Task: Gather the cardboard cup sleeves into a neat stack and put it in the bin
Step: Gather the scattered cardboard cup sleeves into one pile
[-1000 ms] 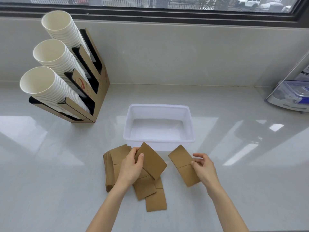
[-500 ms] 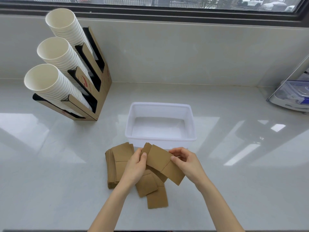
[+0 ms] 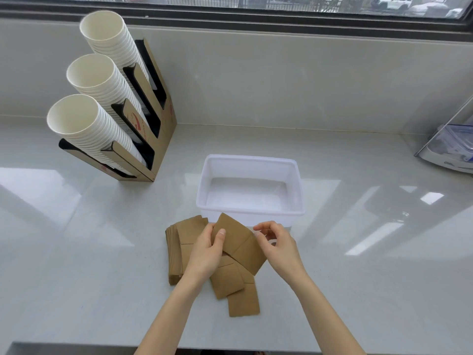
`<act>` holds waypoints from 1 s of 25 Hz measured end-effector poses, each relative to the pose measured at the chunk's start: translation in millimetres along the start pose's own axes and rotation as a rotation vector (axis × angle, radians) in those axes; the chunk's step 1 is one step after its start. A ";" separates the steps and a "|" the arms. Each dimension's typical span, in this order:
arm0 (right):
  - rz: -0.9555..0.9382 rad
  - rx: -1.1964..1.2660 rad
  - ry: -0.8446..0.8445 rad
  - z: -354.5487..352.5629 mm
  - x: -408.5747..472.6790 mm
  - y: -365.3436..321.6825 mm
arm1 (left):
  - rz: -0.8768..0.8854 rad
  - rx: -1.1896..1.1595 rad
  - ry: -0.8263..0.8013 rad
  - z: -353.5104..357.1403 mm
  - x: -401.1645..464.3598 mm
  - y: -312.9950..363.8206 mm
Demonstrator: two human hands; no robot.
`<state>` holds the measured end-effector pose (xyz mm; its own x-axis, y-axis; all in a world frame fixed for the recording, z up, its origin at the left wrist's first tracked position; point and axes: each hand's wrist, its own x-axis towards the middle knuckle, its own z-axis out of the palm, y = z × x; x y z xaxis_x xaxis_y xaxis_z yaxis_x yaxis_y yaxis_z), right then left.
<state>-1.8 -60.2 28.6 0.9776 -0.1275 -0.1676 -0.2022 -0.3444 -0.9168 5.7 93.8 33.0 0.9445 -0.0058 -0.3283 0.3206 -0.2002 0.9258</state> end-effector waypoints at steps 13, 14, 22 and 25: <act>0.169 -0.313 -0.208 51.4 -11.3 34.1 | 0.003 -0.108 0.248 -44.4 1.6 7.9; 0.151 -0.395 -0.215 56.8 -13.6 34.9 | -0.004 -0.119 0.264 -47.3 1.3 7.4; 0.088 -0.695 -0.183 69.7 -15.5 34.6 | -0.039 -0.123 0.286 -54.3 -0.5 4.3; 0.149 -0.655 -0.166 67.0 -12.7 35.6 | -0.041 -0.119 0.276 -52.8 -0.6 6.4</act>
<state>-17.5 -8.5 -26.2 0.9222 -0.0910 -0.3758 -0.2780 -0.8315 -0.4810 10.9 144.3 48.9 0.9090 0.2700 -0.3175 0.3494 -0.0784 0.9337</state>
